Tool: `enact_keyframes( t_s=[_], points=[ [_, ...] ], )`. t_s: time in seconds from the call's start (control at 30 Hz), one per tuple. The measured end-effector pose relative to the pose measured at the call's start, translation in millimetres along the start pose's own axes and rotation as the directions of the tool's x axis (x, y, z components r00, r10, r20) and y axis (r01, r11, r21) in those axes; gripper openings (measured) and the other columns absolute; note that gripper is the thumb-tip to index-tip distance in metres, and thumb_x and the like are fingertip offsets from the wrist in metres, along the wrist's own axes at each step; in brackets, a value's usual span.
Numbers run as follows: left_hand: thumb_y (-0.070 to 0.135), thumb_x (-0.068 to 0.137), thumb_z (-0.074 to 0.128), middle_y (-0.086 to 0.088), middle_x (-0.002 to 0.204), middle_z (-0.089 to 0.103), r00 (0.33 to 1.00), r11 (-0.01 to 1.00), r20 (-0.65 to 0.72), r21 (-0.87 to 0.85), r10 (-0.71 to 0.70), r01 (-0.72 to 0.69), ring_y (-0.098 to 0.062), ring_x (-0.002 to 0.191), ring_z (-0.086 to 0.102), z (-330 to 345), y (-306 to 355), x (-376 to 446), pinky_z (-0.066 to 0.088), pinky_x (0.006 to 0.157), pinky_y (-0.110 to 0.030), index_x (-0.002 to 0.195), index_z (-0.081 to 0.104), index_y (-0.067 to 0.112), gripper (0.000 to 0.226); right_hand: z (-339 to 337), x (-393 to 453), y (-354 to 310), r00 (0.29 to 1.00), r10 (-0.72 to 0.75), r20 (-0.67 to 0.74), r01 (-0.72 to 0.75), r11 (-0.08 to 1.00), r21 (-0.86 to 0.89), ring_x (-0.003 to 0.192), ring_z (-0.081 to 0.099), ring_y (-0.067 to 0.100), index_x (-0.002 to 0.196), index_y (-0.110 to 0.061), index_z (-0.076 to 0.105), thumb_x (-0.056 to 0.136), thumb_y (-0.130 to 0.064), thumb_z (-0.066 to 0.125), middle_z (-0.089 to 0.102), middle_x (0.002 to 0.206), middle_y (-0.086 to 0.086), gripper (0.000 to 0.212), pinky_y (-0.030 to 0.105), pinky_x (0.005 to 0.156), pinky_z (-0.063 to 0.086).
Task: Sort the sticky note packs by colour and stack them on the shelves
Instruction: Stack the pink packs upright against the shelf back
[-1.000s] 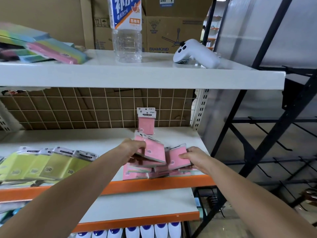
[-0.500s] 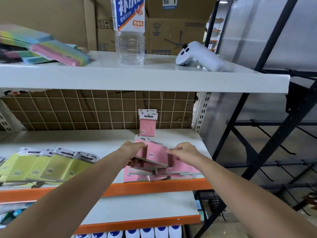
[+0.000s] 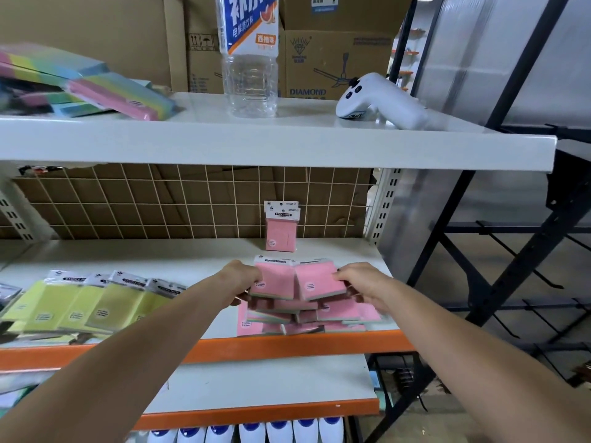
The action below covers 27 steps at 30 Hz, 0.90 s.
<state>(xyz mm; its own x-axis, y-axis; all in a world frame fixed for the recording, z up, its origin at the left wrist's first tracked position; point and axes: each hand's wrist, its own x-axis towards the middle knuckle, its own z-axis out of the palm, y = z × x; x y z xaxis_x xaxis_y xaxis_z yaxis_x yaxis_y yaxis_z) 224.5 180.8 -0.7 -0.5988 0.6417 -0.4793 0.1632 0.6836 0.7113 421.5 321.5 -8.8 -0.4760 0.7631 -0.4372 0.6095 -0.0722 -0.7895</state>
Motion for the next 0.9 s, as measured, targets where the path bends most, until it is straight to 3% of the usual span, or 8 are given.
enact_keyframes(
  t_s=[0.07,0.27,0.4,0.53,0.67,0.77,0.9],
  points=[
    [0.011,0.088,0.055,-0.009,0.073,0.052,1.0,1.0,0.024,-0.014,0.01,-0.009,-0.018,0.054,0.049,-1,0,-2,0.033,0.055,-0.022,0.077,0.05,0.009,0.012,-12,3,8,0.999,0.029,-0.023,-0.028,0.999,0.022,0.053,0.041,0.014,0.099,-0.004,0.063,0.091,-0.013,0.056,0.051,0.07,0.007,0.014,0.024,0.049,0.031],
    [0.017,0.086,0.057,-0.005,0.071,0.056,0.993,0.997,0.119,0.07,0.004,-0.013,-0.019,0.056,0.054,0,3,-3,0.032,0.057,-0.024,0.079,0.053,0.012,0.01,-33,3,28,0.995,0.102,0.016,-0.099,0.987,-0.123,0.053,0.047,0.014,0.106,0.0,0.063,0.09,-0.014,0.058,0.06,0.078,0.01,0.022,0.024,0.046,0.031],
    [0.022,0.082,0.06,-0.004,0.066,0.058,0.991,0.987,0.134,0.159,-0.014,-0.008,-0.018,0.052,0.054,-1,8,-6,0.03,0.057,-0.023,0.08,0.055,0.013,0.01,-30,0,28,0.993,0.108,0.048,-0.093,0.965,-0.246,0.049,0.049,0.014,0.086,-0.005,0.063,0.086,-0.016,0.063,0.059,0.068,0.007,0.011,0.022,0.044,0.033],
    [0.024,0.081,0.061,-0.004,0.064,0.056,0.991,0.986,0.132,0.164,-0.03,0.008,-0.017,0.051,0.047,-3,11,-7,0.03,0.057,-0.023,0.07,0.052,0.015,0.017,-31,1,23,0.993,0.118,0.022,-0.107,0.948,-0.298,0.052,0.049,0.017,0.08,-0.008,0.061,0.082,-0.023,0.065,0.059,0.067,0.008,0.017,0.024,0.045,0.033],
    [0.03,0.086,0.06,-0.004,0.076,0.054,0.999,0.996,0.033,0.087,-0.02,0.017,-0.017,0.056,0.047,-6,14,4,0.033,0.056,-0.023,0.09,0.054,0.013,0.019,-32,1,10,0.996,0.044,-0.082,-0.071,0.931,-0.358,0.05,0.043,0.017,0.076,-0.009,0.053,0.082,-0.029,0.06,0.051,0.065,0.005,0.022,0.025,0.048,0.031],
    [0.034,0.087,0.059,-0.008,0.092,0.057,0.997,0.998,-0.073,0.048,0.035,-0.032,-0.021,0.072,0.054,-12,21,20,0.039,0.064,-0.025,0.103,0.054,0.009,0.03,-27,3,0,0.983,-0.076,-0.169,0.009,0.93,-0.367,0.067,0.048,0.018,0.076,-0.01,0.05,0.086,-0.029,0.059,0.051,0.075,0.001,0.023,0.027,0.062,0.035],
    [0.039,0.088,0.06,-0.01,0.104,0.061,0.988,0.994,-0.113,-0.02,0.101,-0.104,-0.025,0.092,0.057,-15,34,45,0.043,0.077,-0.031,0.112,0.056,0.01,0.038,-9,12,-12,0.956,-0.168,-0.238,0.097,0.954,-0.285,0.091,0.057,0.016,0.088,-0.019,0.061,0.084,-0.033,0.063,0.061,0.098,-0.003,0.015,0.029,0.077,0.046]
  ],
)
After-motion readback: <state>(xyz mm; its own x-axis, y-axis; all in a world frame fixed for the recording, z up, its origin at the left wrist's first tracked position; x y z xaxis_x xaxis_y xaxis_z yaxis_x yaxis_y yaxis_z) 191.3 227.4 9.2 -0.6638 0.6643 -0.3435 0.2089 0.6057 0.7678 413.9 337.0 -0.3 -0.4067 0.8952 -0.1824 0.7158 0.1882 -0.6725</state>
